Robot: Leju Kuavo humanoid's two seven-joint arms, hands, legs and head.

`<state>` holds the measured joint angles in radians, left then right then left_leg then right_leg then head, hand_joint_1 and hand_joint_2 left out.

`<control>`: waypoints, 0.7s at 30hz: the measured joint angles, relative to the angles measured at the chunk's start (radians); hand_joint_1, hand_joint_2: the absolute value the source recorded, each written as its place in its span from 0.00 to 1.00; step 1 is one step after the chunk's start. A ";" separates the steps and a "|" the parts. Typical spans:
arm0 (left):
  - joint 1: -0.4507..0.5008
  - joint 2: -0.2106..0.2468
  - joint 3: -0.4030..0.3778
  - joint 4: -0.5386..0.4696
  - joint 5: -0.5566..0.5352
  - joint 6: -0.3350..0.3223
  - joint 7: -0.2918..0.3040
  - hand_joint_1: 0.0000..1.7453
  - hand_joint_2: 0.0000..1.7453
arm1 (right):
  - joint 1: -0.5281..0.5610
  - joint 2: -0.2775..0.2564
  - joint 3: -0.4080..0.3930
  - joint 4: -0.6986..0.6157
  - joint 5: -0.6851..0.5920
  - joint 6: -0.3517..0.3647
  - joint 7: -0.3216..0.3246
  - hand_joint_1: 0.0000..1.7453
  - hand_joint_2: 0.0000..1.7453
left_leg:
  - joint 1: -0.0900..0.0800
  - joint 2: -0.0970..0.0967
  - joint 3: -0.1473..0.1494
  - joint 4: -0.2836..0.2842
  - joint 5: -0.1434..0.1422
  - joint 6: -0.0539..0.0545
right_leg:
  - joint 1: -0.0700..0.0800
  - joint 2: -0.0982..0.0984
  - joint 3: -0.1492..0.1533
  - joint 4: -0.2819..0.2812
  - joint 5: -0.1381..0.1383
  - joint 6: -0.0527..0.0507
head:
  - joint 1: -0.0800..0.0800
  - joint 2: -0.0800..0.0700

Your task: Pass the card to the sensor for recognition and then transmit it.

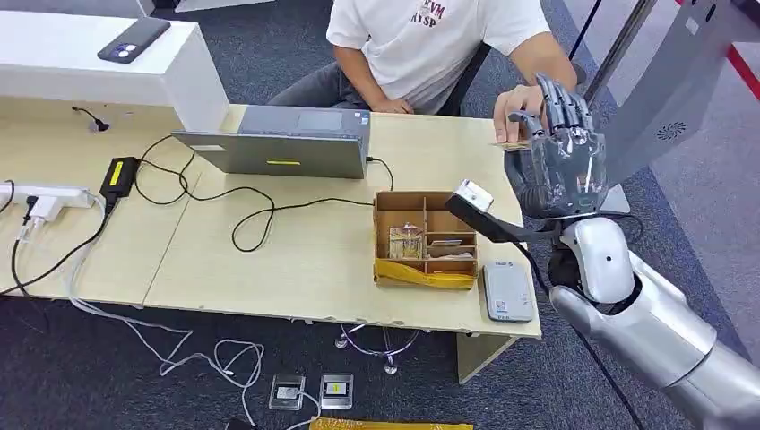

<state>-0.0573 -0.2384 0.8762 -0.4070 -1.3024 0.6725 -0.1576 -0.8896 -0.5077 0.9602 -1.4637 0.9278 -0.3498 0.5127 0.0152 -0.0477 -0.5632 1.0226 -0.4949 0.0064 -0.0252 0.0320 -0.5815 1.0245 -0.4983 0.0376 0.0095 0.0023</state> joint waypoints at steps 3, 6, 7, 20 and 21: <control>0.000 0.000 0.000 0.000 0.000 0.000 0.001 0.00 0.00 | 0.000 0.002 0.001 0.003 -0.001 0.000 0.000 1.00 1.00 | 0.000 0.000 0.000 0.000 0.000 0.000 | 0.000 0.000 0.000 0.000 0.000 0.000 | 0.000 0.000; 0.000 0.000 0.000 0.000 0.000 0.000 0.002 0.00 0.00 | -0.002 0.003 0.001 0.006 -0.009 0.006 0.000 1.00 1.00 | 0.000 0.000 0.000 0.000 0.000 0.000 | 0.000 0.000 0.000 0.000 0.000 0.000 | 0.000 0.000; 0.000 0.000 0.000 0.000 0.000 0.000 0.002 0.00 0.00 | -0.002 0.003 0.002 0.007 -0.013 0.009 0.000 1.00 1.00 | 0.000 0.000 0.000 0.000 0.000 0.000 | 0.000 0.000 0.000 0.000 0.000 0.000 | 0.000 0.000; 0.000 0.000 0.001 0.000 0.003 0.000 0.002 0.00 0.00 | -0.002 0.007 0.018 0.022 -0.026 0.011 -0.001 1.00 1.00 | 0.000 0.000 0.000 0.000 0.000 0.000 | 0.000 0.000 0.000 0.000 0.000 0.000 | 0.000 0.000; 0.000 0.001 0.001 0.000 0.005 0.000 0.002 0.00 0.00 | -0.002 0.009 0.020 0.024 -0.034 0.011 -0.002 1.00 1.00 | 0.000 0.000 0.000 0.000 0.000 0.000 | 0.000 0.000 0.000 0.000 0.000 0.000 | 0.000 0.000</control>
<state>-0.0573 -0.2377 0.8770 -0.4070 -1.2974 0.6725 -0.1557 -0.8916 -0.4986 0.9800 -1.4397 0.8938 -0.3388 0.5108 0.0152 -0.0476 -0.5631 1.0226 -0.4949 0.0064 -0.0252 0.0321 -0.5815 1.0244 -0.4983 0.0376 0.0099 0.0023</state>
